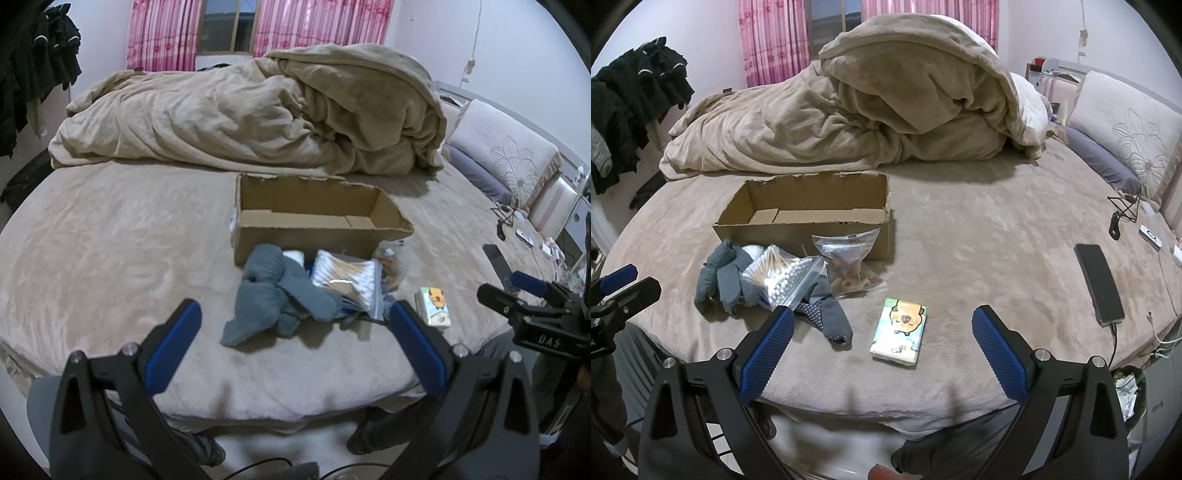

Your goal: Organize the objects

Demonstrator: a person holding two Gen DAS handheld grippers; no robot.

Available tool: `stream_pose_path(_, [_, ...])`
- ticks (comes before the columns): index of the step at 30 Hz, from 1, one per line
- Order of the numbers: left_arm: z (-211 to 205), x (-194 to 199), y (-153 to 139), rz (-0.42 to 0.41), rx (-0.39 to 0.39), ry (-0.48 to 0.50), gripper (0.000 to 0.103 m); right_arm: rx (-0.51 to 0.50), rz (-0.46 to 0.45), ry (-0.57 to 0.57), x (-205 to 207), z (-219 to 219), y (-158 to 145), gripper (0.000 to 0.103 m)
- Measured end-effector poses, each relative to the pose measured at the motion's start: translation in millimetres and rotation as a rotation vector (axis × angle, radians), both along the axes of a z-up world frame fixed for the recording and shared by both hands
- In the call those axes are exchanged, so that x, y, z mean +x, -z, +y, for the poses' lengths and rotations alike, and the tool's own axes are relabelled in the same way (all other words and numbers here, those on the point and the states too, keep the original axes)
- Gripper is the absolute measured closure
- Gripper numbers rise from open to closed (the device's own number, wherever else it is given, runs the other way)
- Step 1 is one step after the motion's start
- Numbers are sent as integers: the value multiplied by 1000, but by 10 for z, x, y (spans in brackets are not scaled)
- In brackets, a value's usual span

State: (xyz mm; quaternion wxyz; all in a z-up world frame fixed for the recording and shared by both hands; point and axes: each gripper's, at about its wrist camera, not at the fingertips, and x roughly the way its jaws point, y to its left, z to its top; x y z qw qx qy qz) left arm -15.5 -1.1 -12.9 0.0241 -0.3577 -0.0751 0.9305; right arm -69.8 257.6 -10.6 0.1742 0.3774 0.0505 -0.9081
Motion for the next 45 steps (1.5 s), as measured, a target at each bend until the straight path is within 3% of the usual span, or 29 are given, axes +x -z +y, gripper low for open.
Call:
stream_pose_path(35, [-14, 19, -23, 11, 4, -22, 1, -2, -3, -3, -10, -14, 11, 4])
stream_pose_path(45, [-13, -82, 107, -13, -9, -33, 1, -2, -19, -6, -30, -14, 96, 4])
